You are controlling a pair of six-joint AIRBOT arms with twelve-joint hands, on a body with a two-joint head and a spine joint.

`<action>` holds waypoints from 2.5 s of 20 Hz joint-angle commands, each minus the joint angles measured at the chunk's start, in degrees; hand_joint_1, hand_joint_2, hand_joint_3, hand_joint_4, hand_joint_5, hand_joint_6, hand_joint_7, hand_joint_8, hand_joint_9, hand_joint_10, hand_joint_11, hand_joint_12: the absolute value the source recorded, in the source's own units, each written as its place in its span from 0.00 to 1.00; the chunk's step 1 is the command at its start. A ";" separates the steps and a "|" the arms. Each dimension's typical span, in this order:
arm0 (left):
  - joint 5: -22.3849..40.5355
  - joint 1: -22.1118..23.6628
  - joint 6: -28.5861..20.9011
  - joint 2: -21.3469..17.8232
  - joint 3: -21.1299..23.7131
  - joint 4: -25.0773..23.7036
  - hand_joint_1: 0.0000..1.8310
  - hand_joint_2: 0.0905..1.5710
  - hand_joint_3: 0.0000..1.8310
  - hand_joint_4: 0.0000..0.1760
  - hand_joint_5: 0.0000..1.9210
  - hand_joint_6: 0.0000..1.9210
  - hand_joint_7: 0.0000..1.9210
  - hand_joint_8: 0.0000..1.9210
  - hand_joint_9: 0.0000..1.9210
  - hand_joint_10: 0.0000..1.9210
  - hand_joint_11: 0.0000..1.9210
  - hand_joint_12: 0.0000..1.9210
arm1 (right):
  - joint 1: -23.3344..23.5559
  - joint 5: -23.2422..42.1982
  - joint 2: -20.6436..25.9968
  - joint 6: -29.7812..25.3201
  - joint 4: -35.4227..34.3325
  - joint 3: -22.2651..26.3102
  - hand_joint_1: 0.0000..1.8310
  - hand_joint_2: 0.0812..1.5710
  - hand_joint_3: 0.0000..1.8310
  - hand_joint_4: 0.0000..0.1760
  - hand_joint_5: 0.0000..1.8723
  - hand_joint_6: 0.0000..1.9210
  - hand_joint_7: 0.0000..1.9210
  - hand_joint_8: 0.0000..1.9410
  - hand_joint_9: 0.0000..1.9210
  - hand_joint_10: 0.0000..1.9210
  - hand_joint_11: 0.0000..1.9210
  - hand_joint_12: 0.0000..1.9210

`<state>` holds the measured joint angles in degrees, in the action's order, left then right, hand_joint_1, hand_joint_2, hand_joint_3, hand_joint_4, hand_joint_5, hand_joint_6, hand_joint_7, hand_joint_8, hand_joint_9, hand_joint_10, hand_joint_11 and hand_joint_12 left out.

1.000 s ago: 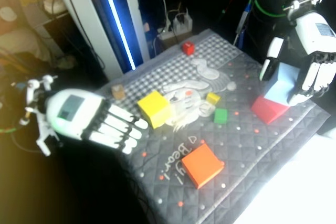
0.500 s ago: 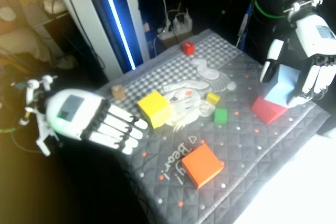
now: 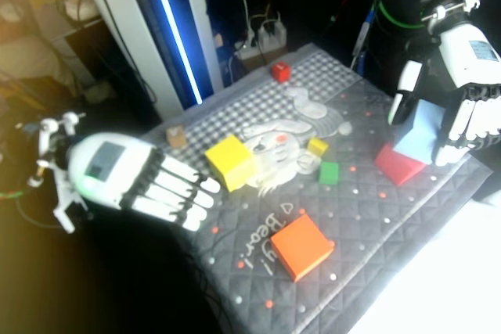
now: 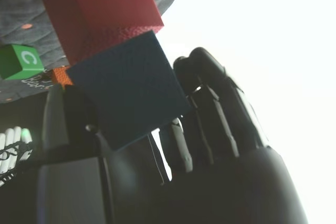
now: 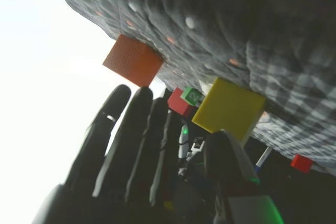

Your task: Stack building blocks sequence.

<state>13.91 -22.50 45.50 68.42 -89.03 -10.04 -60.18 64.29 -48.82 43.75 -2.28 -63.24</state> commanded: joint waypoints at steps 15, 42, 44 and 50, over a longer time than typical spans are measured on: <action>15.88 -2.34 5.72 -5.39 7.22 6.28 0.39 0.58 0.00 1.00 0.05 0.00 0.01 0.00 0.04 0.00 0.00 0.39 | 4.25 7.51 0.10 -0.02 -0.99 -1.32 0.42 0.82 0.00 0.15 0.26 0.00 0.29 0.00 0.28 0.00 0.13 0.29; 57.39 -39.63 -1.38 -18.63 32.32 24.38 0.44 0.62 0.01 0.64 0.04 0.00 0.00 0.00 0.00 0.00 0.00 0.00 | 16.06 -9.48 -7.87 -7.99 19.44 -6.07 0.53 0.63 0.00 0.40 0.26 0.01 0.30 0.01 0.39 0.06 0.21 0.69; 57.46 -39.81 -1.43 -18.56 32.32 24.57 0.45 0.62 0.00 0.66 0.05 0.00 0.00 0.00 0.00 0.00 0.00 0.00 | 16.12 -9.48 -7.86 -7.99 19.43 -6.20 0.67 0.66 0.00 0.00 0.42 0.00 0.45 0.04 0.38 0.50 0.30 0.84; 57.78 -40.09 -1.85 -18.16 32.21 24.66 0.46 0.62 0.00 0.64 0.04 0.00 0.00 0.00 0.00 0.00 0.00 0.00 | 20.51 -7.05 -7.84 -7.99 19.28 -7.08 0.66 0.74 0.00 0.00 0.45 0.57 0.46 0.68 0.44 0.67 0.36 0.91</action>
<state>64.58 -62.87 44.07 49.89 -56.53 14.72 -40.32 49.17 -57.06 35.75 19.55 -70.15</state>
